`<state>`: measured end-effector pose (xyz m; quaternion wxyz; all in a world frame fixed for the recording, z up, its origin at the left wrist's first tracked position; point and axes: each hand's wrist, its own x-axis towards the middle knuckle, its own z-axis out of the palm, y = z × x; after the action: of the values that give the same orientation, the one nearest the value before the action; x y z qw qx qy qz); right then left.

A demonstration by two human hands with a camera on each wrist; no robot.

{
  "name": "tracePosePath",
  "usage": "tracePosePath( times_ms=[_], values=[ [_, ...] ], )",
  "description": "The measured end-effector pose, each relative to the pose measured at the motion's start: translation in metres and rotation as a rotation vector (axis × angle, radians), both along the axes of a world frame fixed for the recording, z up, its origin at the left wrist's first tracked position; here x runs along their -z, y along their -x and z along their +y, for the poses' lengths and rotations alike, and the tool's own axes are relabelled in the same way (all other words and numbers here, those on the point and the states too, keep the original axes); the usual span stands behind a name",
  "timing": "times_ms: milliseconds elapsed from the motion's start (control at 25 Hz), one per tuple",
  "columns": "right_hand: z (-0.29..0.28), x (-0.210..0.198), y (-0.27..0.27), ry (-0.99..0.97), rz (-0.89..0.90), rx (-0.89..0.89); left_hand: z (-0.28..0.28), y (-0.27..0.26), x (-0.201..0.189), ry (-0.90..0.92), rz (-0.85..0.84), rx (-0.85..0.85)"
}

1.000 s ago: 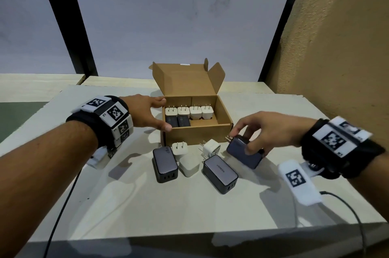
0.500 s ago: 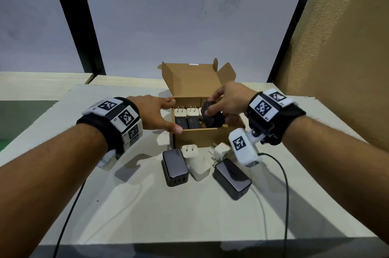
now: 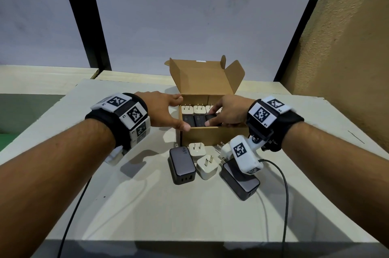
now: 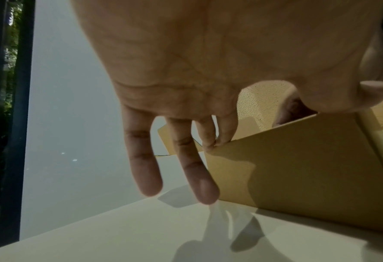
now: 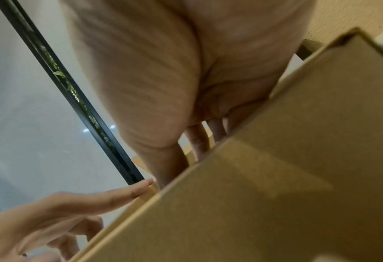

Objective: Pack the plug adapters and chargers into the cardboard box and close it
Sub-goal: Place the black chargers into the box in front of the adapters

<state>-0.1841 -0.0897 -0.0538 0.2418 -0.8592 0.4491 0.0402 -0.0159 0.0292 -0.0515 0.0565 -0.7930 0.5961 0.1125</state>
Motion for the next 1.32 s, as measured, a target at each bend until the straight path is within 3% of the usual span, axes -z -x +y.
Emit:
tracePosePath(
  times_ms=[280,440,560,880,1080,1200,1320],
  values=[
    [0.006,-0.008,0.011,0.142,0.08,-0.119,0.001,0.002,-0.003,-0.017,0.009,0.006],
    [0.026,-0.021,0.049,0.19,-0.126,-0.1,0.003,0.004,-0.002,-0.007,0.012,-0.002],
    [0.049,-0.021,0.079,0.274,-0.144,-0.132,0.003,0.004,-0.002,-0.006,0.012,-0.007],
    [0.095,0.023,0.106,0.143,0.02,-0.118,0.001,0.0,0.006,0.009,0.092,-0.019],
    [0.101,0.024,0.103,0.106,0.015,-0.133,0.0,0.002,0.003,0.007,0.076,-0.027],
    [0.096,0.007,0.11,-0.061,-0.064,-0.134,-0.001,0.001,0.002,0.003,0.073,-0.022],
    [0.087,-0.014,0.114,-0.531,-0.408,0.053,0.0,0.0,0.003,0.008,0.084,-0.017]
  ],
)
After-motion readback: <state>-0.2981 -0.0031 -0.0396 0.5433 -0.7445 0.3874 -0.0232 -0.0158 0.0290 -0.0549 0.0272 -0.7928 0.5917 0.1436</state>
